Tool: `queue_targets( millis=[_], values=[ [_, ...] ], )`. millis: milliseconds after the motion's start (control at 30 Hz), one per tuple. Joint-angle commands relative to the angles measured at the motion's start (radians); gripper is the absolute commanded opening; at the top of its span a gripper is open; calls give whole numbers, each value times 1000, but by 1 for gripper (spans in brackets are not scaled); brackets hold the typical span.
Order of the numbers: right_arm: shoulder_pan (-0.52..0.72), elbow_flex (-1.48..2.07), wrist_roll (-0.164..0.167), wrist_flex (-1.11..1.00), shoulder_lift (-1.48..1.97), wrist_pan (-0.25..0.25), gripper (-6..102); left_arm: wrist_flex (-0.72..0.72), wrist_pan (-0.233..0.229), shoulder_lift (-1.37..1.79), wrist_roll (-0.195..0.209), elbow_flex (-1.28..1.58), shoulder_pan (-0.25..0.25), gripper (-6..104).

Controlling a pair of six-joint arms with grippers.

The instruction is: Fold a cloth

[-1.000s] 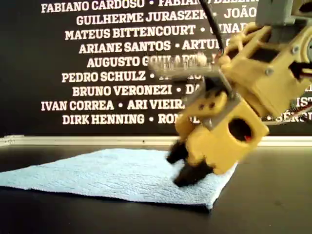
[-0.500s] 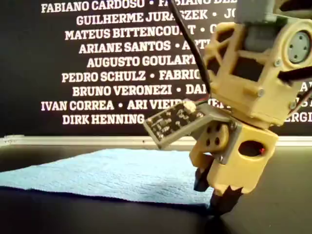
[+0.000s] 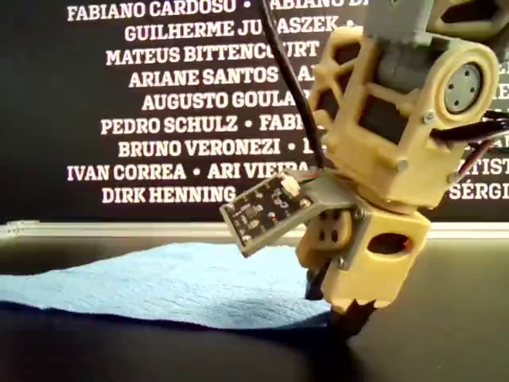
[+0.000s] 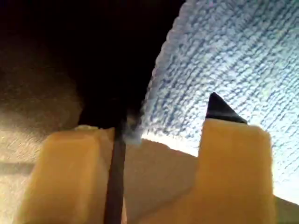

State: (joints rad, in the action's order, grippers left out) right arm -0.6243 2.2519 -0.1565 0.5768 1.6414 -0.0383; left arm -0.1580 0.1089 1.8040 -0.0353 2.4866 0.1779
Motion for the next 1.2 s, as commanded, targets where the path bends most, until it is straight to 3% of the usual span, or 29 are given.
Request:
queue_targets(
  millis=[0, 333, 433, 533, 633, 800, 967, 1167],
  values=[
    [-6, -72, 0, -25, -40, 8, 70, 8, -8, -3, -5, -21, -25, 77],
    [6, -103, -2, -25, -49, 3, 70, 6, -8, -5, -6, -23, -25, 75],
    [3, -103, -2, -25, -49, -6, 69, 6, -8, -17, -8, -25, -23, 64],
    [6, -103, -2, -25, -49, 5, 67, 8, 6, -20, -8, -37, -18, 44],
    [9, -103, -2, -25, -37, 5, 56, 21, 12, -20, -6, -61, -17, 24],
    [9, -104, -2, -25, -26, -8, 25, 23, 12, -11, 11, -66, -12, -2],
    [9, -106, -2, -28, -48, -9, -4, 23, 12, -20, 11, -57, -9, 0],
    [9, -104, -2, -28, -18, -9, 1, 20, 12, -5, 11, -46, -9, -1]
  ],
)
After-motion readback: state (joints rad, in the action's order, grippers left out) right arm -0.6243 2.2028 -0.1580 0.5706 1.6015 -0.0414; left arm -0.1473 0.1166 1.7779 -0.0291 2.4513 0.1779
